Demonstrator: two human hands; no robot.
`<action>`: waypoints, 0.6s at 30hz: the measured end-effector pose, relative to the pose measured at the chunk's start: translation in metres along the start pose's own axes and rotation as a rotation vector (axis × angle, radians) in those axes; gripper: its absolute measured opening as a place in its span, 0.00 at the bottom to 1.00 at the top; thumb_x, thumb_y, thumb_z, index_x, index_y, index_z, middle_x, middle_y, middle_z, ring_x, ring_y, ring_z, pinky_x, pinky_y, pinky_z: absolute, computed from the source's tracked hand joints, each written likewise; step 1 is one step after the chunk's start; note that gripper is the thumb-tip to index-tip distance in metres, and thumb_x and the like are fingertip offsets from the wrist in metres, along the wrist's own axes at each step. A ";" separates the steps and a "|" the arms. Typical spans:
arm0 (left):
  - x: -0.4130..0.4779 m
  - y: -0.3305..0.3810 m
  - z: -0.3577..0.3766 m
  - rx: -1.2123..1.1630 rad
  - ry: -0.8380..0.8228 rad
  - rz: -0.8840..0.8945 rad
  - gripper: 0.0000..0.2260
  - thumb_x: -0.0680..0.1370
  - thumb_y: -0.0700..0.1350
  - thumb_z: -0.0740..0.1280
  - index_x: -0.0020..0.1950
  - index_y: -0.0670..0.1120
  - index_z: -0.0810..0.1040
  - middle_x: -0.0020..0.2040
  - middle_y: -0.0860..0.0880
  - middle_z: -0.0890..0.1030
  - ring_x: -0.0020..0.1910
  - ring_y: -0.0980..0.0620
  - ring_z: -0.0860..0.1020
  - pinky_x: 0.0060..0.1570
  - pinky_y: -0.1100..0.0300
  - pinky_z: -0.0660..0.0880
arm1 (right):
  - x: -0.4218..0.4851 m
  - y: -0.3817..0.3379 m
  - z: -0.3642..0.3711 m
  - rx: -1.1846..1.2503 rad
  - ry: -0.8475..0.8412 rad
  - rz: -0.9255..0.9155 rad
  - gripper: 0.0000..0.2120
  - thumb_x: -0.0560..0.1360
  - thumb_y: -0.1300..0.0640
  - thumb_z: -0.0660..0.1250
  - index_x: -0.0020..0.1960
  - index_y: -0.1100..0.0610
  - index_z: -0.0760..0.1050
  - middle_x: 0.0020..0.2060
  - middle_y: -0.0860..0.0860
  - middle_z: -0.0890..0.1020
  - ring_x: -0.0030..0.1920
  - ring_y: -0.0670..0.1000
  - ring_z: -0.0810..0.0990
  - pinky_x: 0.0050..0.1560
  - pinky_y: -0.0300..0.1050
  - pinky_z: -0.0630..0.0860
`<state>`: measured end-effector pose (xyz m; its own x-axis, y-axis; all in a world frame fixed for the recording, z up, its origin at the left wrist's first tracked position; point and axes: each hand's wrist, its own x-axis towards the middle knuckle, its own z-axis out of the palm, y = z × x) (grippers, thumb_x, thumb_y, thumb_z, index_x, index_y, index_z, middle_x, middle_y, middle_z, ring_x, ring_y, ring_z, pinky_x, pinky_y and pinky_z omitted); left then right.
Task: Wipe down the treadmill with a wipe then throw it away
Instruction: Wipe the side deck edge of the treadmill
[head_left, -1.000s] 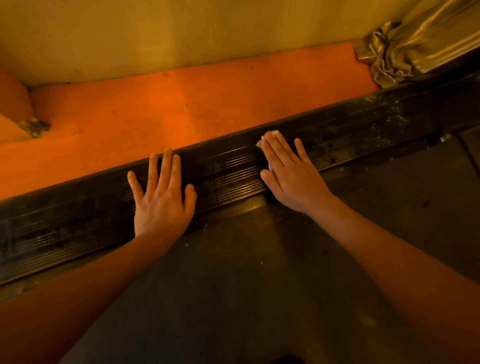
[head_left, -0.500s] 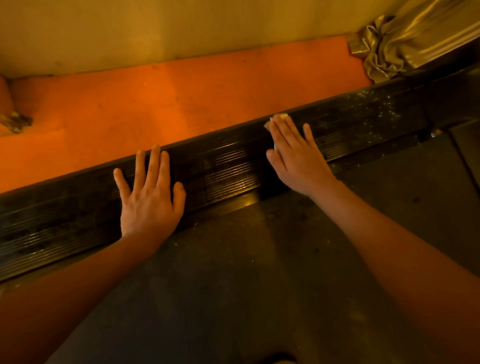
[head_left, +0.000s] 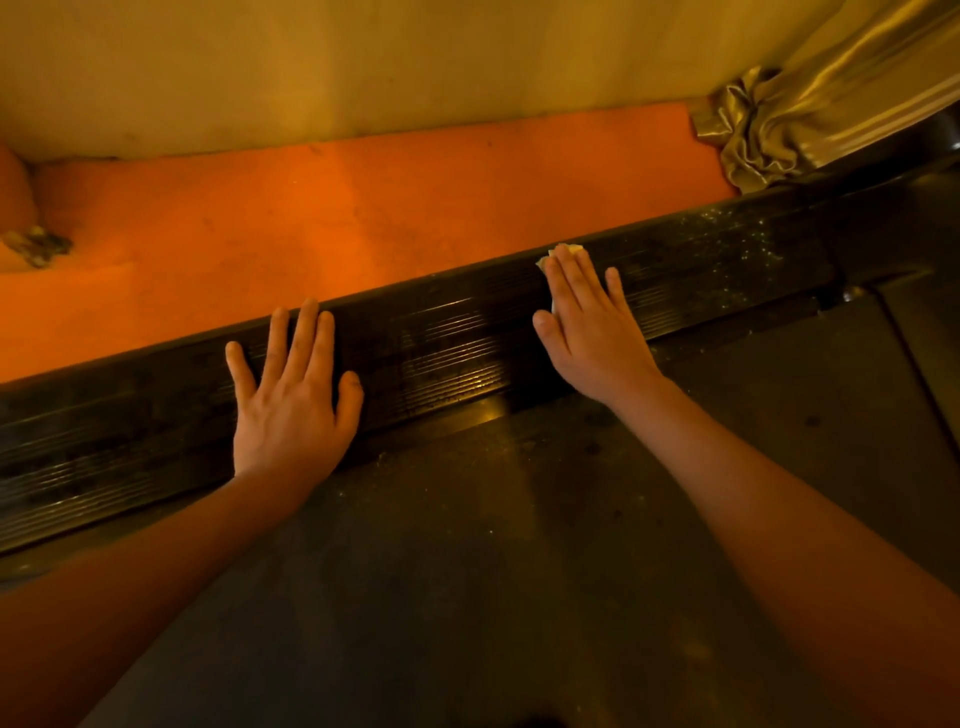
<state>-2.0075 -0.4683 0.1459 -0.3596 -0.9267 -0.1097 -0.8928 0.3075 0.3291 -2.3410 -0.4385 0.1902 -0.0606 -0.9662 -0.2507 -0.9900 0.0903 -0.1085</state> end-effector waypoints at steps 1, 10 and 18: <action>0.001 0.000 -0.001 -0.002 -0.001 -0.003 0.32 0.83 0.59 0.47 0.84 0.45 0.52 0.84 0.48 0.48 0.83 0.47 0.43 0.77 0.33 0.41 | 0.001 -0.001 0.000 0.006 -0.001 0.003 0.32 0.85 0.39 0.39 0.84 0.54 0.42 0.83 0.50 0.42 0.82 0.49 0.37 0.81 0.55 0.37; 0.000 0.000 0.004 0.009 -0.009 -0.002 0.31 0.83 0.58 0.48 0.84 0.45 0.52 0.84 0.49 0.48 0.83 0.47 0.43 0.77 0.34 0.40 | -0.049 0.018 0.008 -0.006 -0.022 0.015 0.31 0.86 0.40 0.39 0.84 0.53 0.43 0.83 0.48 0.43 0.82 0.47 0.37 0.81 0.55 0.38; 0.001 0.000 -0.001 -0.002 0.000 -0.013 0.32 0.83 0.59 0.47 0.84 0.45 0.52 0.84 0.49 0.48 0.83 0.47 0.43 0.78 0.33 0.41 | 0.007 0.003 -0.010 0.076 -0.049 0.076 0.32 0.85 0.39 0.37 0.84 0.53 0.42 0.83 0.49 0.41 0.82 0.48 0.36 0.80 0.56 0.35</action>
<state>-2.0078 -0.4695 0.1468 -0.3479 -0.9306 -0.1136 -0.8968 0.2950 0.3296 -2.3454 -0.4471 0.1980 -0.1267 -0.9433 -0.3070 -0.9703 0.1821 -0.1593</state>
